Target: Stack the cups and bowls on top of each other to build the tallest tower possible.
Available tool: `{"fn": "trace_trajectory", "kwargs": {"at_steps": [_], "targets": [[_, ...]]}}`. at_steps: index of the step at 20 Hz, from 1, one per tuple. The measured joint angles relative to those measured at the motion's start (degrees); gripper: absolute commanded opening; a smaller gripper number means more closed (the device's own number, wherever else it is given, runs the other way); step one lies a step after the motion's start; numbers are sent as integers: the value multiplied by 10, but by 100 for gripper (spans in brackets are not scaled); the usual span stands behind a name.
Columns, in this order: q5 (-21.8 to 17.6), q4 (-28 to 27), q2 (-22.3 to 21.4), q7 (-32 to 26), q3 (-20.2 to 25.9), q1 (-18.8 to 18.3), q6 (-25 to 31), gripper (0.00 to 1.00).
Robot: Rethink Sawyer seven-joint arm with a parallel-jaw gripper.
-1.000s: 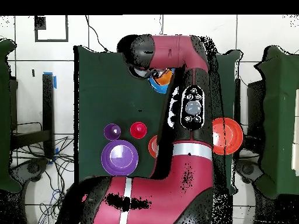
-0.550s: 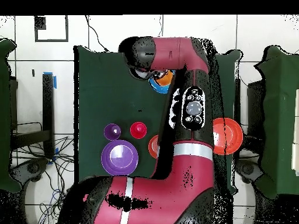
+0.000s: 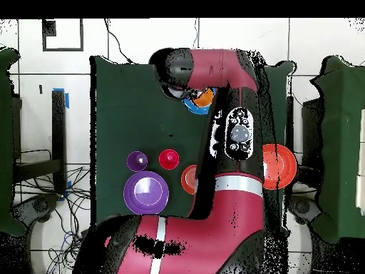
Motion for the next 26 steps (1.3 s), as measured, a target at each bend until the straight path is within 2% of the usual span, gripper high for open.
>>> {"fn": "trace_trajectory", "kwargs": {"at_steps": [26], "targets": [[-2,7,5,0,-13,-9,-31,0]]}}
